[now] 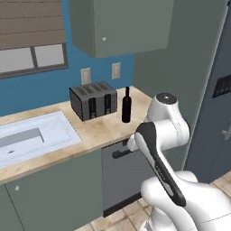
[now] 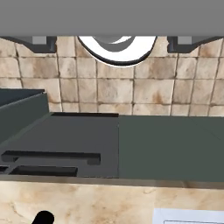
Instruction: There is a wine glass and glass cup on the dining counter. Place the wine bottle next to the wine glass and the juice bottle next to the glass cup.
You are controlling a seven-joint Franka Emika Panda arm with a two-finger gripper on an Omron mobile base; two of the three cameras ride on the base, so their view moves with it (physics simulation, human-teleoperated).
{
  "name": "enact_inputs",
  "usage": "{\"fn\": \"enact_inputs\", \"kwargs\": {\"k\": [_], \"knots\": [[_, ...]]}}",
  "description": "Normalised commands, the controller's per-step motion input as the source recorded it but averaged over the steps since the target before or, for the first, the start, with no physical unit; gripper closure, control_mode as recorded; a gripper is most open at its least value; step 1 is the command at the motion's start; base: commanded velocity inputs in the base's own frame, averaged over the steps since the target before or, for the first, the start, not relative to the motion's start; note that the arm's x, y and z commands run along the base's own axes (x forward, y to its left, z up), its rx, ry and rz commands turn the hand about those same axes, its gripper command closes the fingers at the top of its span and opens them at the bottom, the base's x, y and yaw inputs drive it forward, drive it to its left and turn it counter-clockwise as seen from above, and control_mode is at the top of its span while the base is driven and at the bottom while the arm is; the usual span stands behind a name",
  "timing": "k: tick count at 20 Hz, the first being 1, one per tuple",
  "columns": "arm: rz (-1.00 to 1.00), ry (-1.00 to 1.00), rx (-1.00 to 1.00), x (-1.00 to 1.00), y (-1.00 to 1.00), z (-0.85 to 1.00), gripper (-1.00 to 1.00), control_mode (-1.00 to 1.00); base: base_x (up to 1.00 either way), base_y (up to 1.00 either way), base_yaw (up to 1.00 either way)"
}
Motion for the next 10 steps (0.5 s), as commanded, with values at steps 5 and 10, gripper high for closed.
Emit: {"fn": "enact_inputs", "kwargs": {"k": [5, 10], "knots": [[0.0, 0.0, 0.0, 0.0, 0.0, 0.0, -1.0, 1.0, 0.78, -0.12, 0.14], [0.0, 0.0, 0.0, 0.0, 0.0, 0.0, -1.0, 1.0, 0.67, -0.18, 0.08]]}}
